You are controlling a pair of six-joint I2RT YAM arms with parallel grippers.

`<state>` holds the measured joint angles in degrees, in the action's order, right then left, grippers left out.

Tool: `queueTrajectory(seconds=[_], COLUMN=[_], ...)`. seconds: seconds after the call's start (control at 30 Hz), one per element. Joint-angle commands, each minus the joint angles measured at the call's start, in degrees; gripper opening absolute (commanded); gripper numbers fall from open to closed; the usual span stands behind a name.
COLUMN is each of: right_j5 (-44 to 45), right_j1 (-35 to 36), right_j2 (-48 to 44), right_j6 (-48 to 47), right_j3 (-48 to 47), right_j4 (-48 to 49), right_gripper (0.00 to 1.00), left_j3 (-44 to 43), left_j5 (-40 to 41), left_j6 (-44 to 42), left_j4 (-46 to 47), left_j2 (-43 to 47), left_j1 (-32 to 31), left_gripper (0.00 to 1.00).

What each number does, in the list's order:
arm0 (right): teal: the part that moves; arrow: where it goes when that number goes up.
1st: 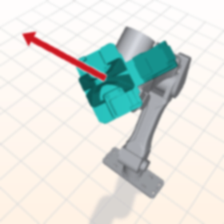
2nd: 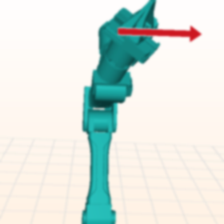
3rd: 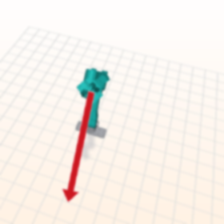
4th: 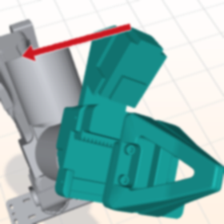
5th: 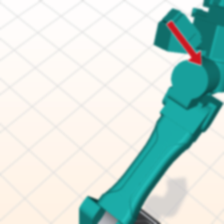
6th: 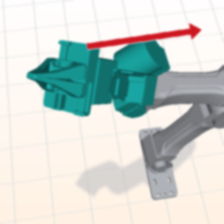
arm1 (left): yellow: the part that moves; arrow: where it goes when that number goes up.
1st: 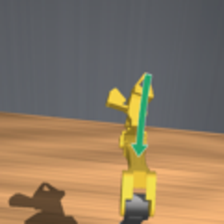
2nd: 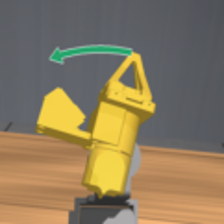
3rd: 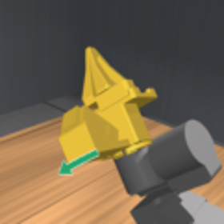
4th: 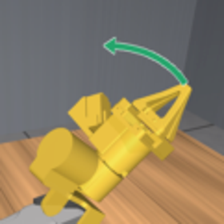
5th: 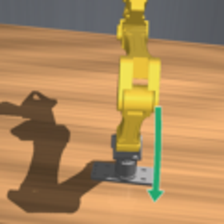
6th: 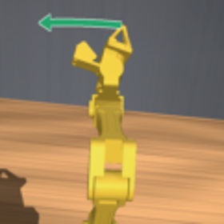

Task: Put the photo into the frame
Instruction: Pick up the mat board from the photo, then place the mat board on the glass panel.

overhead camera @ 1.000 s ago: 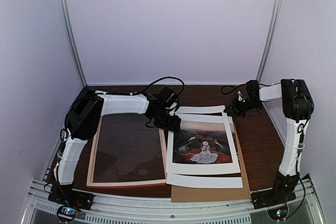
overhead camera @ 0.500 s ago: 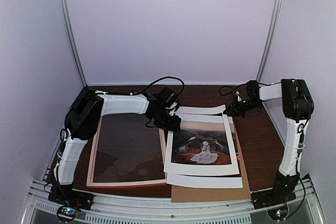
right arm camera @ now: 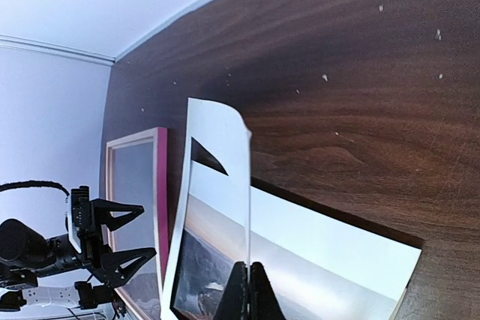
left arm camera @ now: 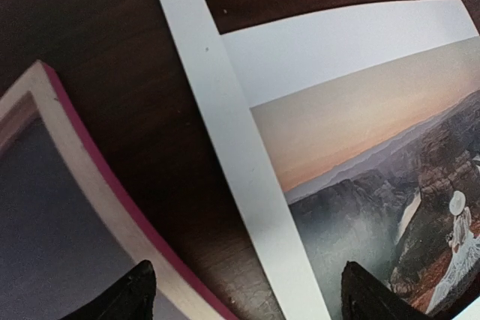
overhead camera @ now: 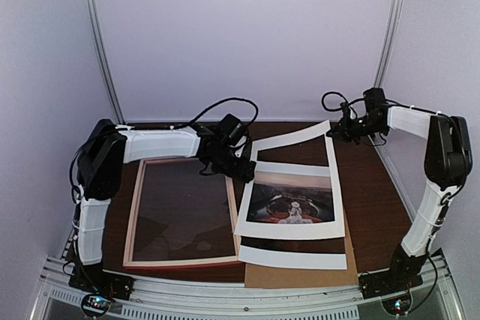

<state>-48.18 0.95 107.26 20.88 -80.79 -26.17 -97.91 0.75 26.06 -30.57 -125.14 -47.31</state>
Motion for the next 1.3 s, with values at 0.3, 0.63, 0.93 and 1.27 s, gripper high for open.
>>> queueTrajectory(seconds=[0.3, 0.63, 0.93, 1.27], right_j5=[-0.76, 0.74, 4.91, 6.38], right_j1=[11.49, 26.96, 27.93, 29.21], right_j2=[-10.24, -3.54, 9.7, 24.27], right_j6=[5.29, 13.98, 20.74, 24.49], right_j3=[-13.43, -30.72, -33.74, -35.21], right_j4=[-4.51, -2.94, -0.18, 2.99], right_gripper=[0.0, 0.0, 0.0, 0.0], left_j3=[11.61, 24.78, 27.07, 28.62], left_j5=[10.73, 12.69, 21.76, 21.75], left_j6=[-3.18, -0.58, -0.61, -0.83], left_j4=[-0.98, -3.26, -7.53, -8.3], left_j2=[21.86, 37.01, 43.33, 40.91], left_j1=[6.41, 22.24, 27.0, 27.01], left_gripper=[0.94, 0.96, 0.98, 0.98])
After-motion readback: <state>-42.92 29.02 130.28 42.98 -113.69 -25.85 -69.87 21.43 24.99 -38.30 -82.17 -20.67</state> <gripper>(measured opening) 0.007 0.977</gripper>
